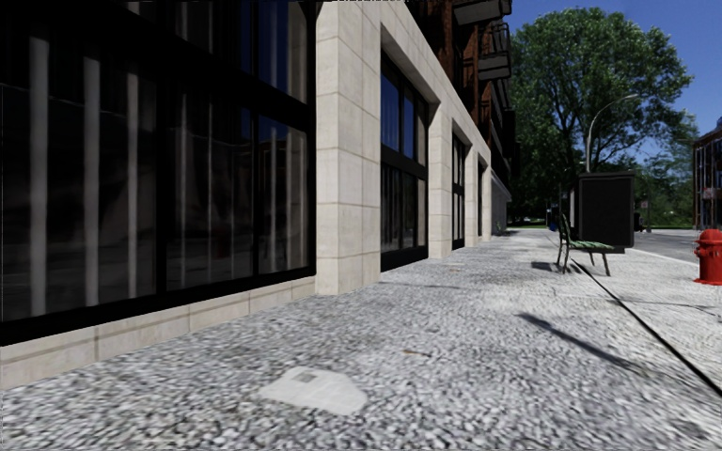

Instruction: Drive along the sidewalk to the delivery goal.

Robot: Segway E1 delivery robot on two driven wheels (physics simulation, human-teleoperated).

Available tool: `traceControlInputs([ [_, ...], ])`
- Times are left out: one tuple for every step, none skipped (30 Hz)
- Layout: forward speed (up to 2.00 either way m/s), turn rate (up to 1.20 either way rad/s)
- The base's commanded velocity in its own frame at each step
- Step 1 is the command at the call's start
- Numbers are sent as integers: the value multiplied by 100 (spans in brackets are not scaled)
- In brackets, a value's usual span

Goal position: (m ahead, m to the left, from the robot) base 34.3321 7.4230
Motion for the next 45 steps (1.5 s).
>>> traceControlInputs([
  [161, -58],
  [161, -58],
  [177, -55],
  [200, -54],
  [200, -53],
  [200, -53],
  [200, -53],
  [200, -53],
  [200, -53],
  [200, -53],
  [200, -50],
  [200, -48],
  [200, -48],
  [200, -45],
  [200, -29],
  [200, -13],
  [200, 0],
  [200, 0],
  [200, 0],
  [200, 0],
  [200, 0],
  [200, 0],
  [200, 0],
  [200, 0],
  [200, 0],
  [200, 0],
  [200, 0],
  [200, 0],
  [200, 0],
  [200, 0],
  [200, -7],
  [200, -17],
  [200, -17],
  [200, -21],
  [200, -24],
  [200, -26],
  [200, -26],
  [200, -27],
  [200, -28],
  [200, -29],
  [200, -29],
  [200, -29],
  [200, -30],
  [200, -30],
  [200, -31],
])
